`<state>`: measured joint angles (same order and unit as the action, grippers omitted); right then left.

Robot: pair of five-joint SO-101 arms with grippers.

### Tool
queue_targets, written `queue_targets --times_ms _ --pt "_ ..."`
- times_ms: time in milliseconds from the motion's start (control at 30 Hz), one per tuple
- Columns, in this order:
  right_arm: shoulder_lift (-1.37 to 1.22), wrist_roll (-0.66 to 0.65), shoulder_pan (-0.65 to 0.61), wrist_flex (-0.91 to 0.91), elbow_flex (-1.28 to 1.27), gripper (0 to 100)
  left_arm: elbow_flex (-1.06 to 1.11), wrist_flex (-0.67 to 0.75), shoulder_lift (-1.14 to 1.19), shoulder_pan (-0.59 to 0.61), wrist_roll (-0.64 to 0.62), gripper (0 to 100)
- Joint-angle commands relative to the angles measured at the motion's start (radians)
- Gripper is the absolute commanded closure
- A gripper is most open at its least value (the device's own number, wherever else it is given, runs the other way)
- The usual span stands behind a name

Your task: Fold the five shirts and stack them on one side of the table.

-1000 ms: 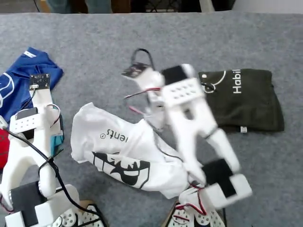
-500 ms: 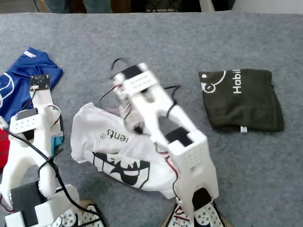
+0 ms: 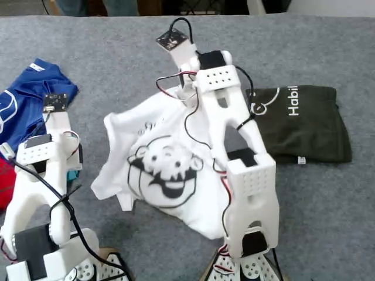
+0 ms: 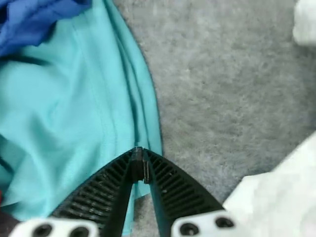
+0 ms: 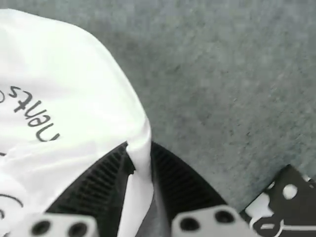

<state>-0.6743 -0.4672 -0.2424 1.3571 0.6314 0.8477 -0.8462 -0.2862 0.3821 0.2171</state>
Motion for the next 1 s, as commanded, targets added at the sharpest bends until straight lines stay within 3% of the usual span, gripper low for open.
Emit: queue_targets --times_ms 0,133,267,500,767,900,967 --pt "-0.013 -0.028 0.086 -0.126 0.067 91.0 -0.001 0.014 -0.003 -0.007 0.006 97" --pt "-0.021 0.035 0.175 -0.123 0.151 75.3 -0.001 0.014 -0.003 -0.005 0.006 97" --pt "-0.018 0.037 0.206 -0.057 0.226 70.1 -0.004 0.014 -0.003 -0.005 0.006 97" --pt "-0.021 0.04 0.015 0.414 0.317 70.1 -0.005 0.012 -0.005 -0.004 0.006 97" --pt "0.193 0.112 -0.094 0.411 -0.162 70.1 -0.027 0.002 -0.009 0.061 0.008 97" --pt "0.404 0.11 -0.038 0.41 -0.377 70.1 -0.117 -0.132 -0.017 0.09 0.002 96" --pt "0.513 0.104 0.025 0.41 -0.432 70.1 -0.171 -0.207 -0.015 0.091 0.002 89"
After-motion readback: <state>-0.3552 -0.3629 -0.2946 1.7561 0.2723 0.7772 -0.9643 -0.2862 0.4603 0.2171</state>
